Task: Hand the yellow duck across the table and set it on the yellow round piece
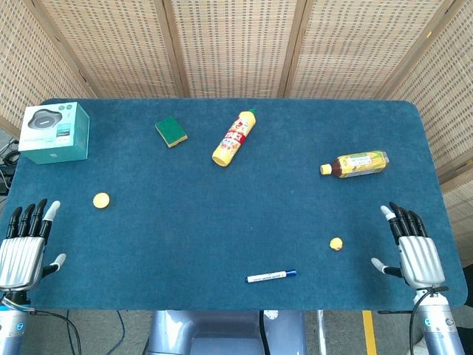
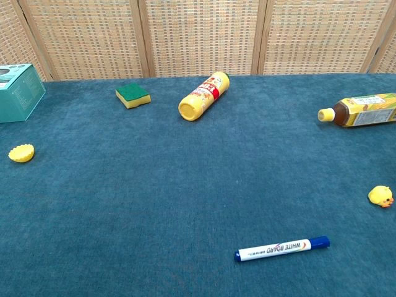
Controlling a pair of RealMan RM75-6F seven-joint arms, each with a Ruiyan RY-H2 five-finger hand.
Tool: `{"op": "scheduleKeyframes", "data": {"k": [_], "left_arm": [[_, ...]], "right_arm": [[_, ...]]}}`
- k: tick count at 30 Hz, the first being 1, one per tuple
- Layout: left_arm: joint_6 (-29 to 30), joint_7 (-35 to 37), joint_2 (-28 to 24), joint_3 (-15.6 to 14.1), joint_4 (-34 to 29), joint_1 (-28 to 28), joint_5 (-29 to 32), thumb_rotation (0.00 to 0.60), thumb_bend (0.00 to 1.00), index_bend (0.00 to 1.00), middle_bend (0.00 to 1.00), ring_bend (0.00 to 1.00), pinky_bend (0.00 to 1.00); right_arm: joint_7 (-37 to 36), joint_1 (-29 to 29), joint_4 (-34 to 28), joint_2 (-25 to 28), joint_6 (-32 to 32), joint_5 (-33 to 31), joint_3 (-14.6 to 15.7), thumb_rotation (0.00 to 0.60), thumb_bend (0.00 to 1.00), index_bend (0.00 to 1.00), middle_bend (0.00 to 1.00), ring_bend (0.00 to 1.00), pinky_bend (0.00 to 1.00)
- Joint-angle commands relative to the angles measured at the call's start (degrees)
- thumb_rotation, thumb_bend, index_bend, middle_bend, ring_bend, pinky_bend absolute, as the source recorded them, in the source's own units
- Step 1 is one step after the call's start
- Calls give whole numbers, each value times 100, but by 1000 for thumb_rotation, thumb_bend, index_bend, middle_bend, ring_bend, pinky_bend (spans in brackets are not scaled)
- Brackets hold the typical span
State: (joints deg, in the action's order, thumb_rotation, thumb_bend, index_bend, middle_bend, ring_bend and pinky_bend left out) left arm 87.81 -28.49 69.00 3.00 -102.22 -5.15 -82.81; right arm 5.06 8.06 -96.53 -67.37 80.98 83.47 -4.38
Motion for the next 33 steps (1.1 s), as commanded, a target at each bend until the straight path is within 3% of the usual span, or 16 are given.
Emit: {"op": "scheduleKeyframes", "data": {"k": [1, 22, 33], "left_arm": [[7, -10, 3, 0, -2, 2, -6, 600, 187, 0, 0, 0, 0], [79, 32, -48, -18, -67, 46, -99, 600, 189, 0, 0, 0, 0], [117, 65, -67, -4, -94, 69, -119, 600, 190, 0, 0, 0, 0]], "right_arm": [[-4, -1, 1, 2, 1, 0, 0, 600, 47, 26, 0, 0, 0], [5, -10, 1, -5, 25, 30, 6, 600, 47, 68, 0, 0, 0], [18, 39, 47, -75, -16, 9, -34, 600, 47, 284, 0, 0, 0]]}}
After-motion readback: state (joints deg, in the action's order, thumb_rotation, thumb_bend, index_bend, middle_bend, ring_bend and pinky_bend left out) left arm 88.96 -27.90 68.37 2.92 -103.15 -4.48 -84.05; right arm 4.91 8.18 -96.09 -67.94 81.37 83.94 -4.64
